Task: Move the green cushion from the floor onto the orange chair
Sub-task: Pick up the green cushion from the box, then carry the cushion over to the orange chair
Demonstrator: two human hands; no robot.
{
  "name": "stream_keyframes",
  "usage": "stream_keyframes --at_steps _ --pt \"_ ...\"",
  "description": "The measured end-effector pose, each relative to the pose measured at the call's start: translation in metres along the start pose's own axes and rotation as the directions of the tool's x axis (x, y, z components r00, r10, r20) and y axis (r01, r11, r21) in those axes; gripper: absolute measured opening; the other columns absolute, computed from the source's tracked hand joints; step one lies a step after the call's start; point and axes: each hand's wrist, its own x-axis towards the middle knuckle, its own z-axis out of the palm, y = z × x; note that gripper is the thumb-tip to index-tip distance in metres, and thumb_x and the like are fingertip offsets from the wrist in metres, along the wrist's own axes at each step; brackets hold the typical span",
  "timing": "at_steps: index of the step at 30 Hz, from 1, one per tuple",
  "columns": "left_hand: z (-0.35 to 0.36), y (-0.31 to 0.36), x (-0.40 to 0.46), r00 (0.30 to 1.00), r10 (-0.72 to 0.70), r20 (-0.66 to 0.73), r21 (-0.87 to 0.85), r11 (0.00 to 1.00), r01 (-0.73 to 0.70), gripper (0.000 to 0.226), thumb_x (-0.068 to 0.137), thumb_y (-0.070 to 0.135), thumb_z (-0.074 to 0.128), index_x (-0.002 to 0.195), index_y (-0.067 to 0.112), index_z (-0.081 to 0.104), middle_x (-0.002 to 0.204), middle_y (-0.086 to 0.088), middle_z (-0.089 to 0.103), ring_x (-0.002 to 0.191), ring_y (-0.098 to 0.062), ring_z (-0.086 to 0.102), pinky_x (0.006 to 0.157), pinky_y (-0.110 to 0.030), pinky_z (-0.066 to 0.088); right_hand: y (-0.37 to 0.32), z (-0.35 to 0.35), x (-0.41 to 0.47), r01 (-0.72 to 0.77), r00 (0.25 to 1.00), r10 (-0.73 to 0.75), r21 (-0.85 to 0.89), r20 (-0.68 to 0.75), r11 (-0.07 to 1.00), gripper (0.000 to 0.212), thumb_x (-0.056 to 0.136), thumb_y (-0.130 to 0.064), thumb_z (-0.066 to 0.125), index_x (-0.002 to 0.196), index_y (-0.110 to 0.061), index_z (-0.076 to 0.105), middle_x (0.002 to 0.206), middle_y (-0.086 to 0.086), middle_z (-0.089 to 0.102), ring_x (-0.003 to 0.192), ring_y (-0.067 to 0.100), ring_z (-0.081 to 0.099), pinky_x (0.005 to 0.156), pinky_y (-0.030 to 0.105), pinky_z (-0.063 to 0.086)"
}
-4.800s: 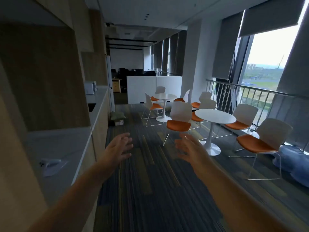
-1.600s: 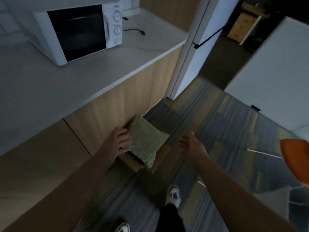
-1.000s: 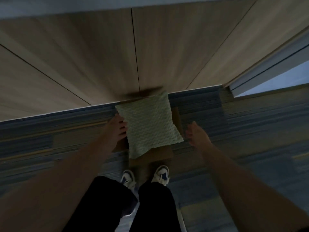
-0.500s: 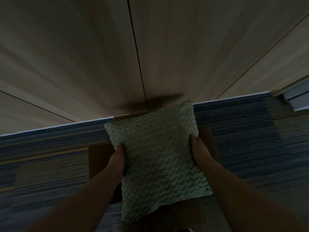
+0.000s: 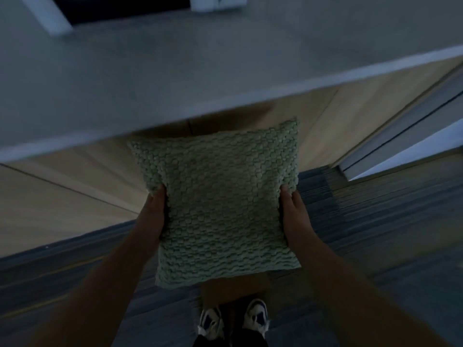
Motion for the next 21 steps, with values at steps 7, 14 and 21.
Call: stream_keyframes --at_steps 7,14,21 --pt "0.075 0.195 -0.138 0.913 0.299 0.278 0.082 0.940 -0.333 0.083 0.077 0.086 0.046 0.148 0.043 0.048 0.149 0.012 0.057 0.128 -0.012 0.059 0.109 -0.040 0.044 -0.159 -0.110 -0.155 0.241 0.957 -0.223 0.079 -0.184 0.967 0.075 0.090 -0.068 0.041 0.154 -0.029 0.034 0.147 -0.009 0.047 0.132 0.014 0.045 0.113 0.038 0.033" --pt "0.260 0.260 -0.234 0.683 0.324 0.655 0.157 0.825 -0.543 0.090 0.072 0.087 0.051 0.148 0.037 0.051 0.146 0.010 0.060 0.131 -0.015 0.059 0.114 -0.045 0.041 -0.169 -0.271 -0.284 0.397 0.781 -0.218 0.196 -0.585 0.897 0.063 0.094 -0.063 0.041 0.148 -0.030 0.042 0.133 -0.011 0.051 0.129 0.014 0.046 0.103 0.033 0.032" --pt "0.509 0.207 -0.393 0.381 0.136 0.915 0.140 0.777 -0.614 0.072 0.086 0.079 0.044 0.140 0.035 0.060 0.137 0.009 0.067 0.124 -0.013 0.064 0.107 -0.042 0.046 -0.105 -0.471 -0.405 0.506 0.497 -0.059 0.234 -0.866 0.830 0.061 0.097 -0.058 0.040 0.149 -0.027 0.042 0.130 -0.007 0.052 0.117 0.012 0.047 0.098 0.032 0.035"
